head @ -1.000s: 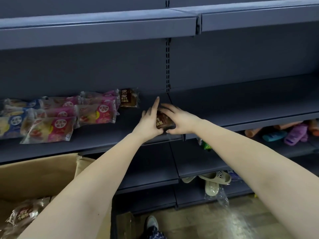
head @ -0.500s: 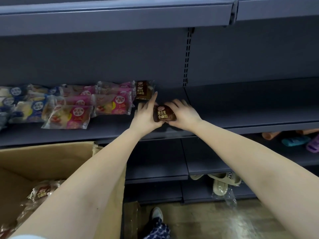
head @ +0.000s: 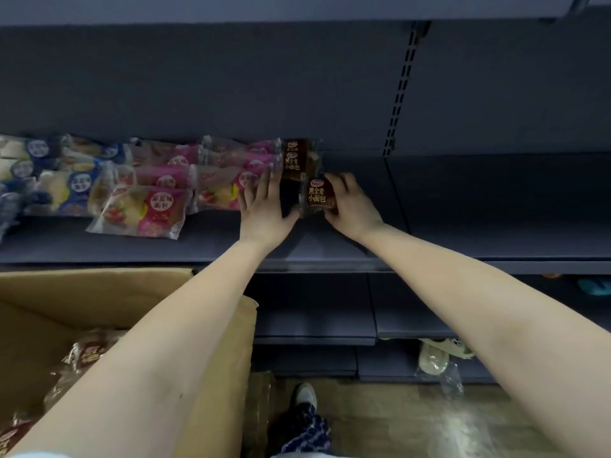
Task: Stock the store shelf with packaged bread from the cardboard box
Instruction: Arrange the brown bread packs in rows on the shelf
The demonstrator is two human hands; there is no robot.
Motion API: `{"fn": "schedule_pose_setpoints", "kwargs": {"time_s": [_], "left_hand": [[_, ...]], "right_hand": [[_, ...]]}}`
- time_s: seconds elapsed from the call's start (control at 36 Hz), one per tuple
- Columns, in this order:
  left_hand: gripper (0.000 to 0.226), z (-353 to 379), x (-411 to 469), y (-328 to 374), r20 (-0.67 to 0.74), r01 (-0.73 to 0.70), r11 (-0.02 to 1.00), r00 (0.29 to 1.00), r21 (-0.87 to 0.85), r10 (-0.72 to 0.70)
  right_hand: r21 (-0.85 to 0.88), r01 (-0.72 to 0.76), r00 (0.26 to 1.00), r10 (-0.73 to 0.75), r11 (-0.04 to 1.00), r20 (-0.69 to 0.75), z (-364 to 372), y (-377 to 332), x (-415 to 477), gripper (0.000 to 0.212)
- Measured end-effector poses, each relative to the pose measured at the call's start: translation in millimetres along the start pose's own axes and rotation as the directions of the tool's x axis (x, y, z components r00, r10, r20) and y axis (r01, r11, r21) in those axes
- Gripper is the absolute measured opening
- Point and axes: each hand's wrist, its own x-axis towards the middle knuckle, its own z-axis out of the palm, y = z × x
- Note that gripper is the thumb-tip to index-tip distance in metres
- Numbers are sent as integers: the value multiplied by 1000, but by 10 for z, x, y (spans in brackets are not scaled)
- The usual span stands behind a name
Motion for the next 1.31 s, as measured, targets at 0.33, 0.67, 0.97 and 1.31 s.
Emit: {"fn": "schedule_pose_setpoints", "kwargs": {"time_s": [0.33, 0.67, 0.97, 1.31], "left_hand": [[76, 228, 156, -198, 3, 192, 972, 981, 136, -195], [75, 237, 141, -214, -43, 217, 965, 976, 149, -213], [74, 254, 144, -218, -55, 214, 964, 977, 156, -208], [73, 251, 140, -219, -69, 211, 968, 977, 133, -203]], "right_hand": [[149, -107, 991, 117, 983, -59, 303, -114, 396, 71], [-48, -135, 990, 132, 990, -58, 432, -283, 616, 69], [-227, -46, 999, 41, 973, -26, 465, -259, 589, 79], [-181, -15, 999, 7, 983, -45, 485, -259, 584, 75]]}}
